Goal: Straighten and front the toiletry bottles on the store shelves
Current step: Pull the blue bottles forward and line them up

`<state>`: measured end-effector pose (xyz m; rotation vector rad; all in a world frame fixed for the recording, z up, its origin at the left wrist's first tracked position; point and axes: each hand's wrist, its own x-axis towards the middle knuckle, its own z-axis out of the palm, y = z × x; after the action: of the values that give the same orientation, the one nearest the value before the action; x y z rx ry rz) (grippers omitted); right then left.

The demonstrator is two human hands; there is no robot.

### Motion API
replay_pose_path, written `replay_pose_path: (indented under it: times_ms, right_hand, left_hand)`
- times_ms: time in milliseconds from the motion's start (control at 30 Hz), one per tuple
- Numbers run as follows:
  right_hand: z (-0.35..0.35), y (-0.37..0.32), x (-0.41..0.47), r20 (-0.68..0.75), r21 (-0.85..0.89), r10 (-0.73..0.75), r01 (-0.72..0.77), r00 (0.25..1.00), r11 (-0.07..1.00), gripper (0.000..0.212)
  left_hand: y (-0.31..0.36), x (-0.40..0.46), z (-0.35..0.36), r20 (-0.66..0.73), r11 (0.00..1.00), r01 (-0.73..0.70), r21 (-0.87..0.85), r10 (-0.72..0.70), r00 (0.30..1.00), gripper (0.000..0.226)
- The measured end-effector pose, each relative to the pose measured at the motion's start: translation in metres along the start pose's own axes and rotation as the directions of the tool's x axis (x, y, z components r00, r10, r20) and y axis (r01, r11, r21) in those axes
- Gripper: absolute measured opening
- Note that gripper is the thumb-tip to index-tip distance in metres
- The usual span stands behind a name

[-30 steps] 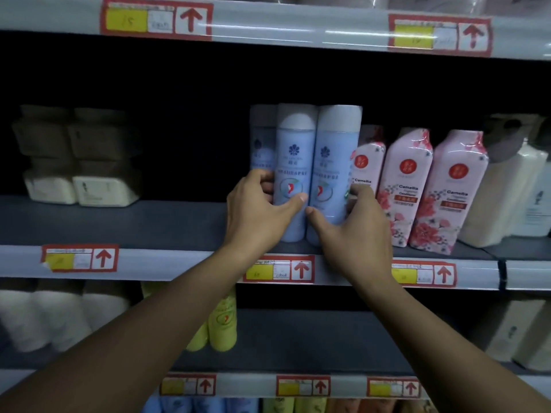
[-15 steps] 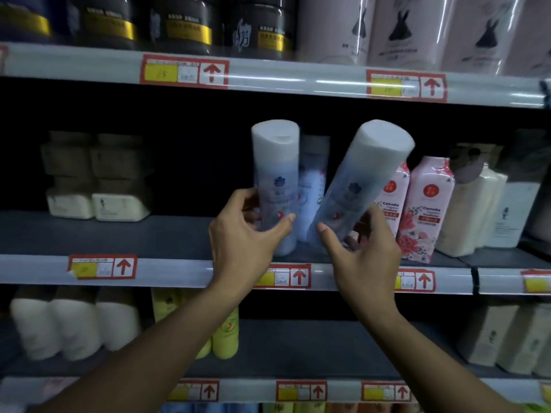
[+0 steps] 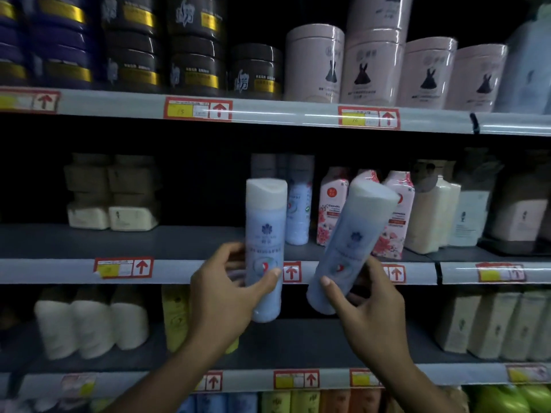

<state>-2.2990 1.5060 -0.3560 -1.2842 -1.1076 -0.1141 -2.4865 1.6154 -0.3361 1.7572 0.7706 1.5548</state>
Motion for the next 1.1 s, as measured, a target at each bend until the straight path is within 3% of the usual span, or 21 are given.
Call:
replay_pose_path:
  times_ms: [267,567,900,1100]
  right_hand:
    - [-0.005,0.023,-0.057,0.144,-0.191,0.229,-0.2,0.963,0.961,0.043]
    - [-0.003,0.069,-0.105,0.322,-0.377,0.44,-0.313,0.838,0.872,0.046]
    - [0.001,0.107,-0.119,0.401,-0.428,0.537,-0.367,0.742,0.826,0.044]
    - [0.009,0.115,-0.104,0.395,-0.431,0.483,-0.307,0.781,0.848,0.046]
  left_hand:
    - [-0.038,-0.06,0.008,0.081,0.975,0.17,0.145,-0.183,0.98,0.041]
    - [-0.081,-0.109,0.012,0.165,0.927,0.307,0.214,-0.344,0.924,0.044]
    - [-0.136,-0.127,0.027,0.181,0.864,0.361,0.352,-0.441,0.879,0.041]
    - [-0.151,-0.116,0.043,0.177,0.865,0.376,0.333,-0.449,0.876,0.041]
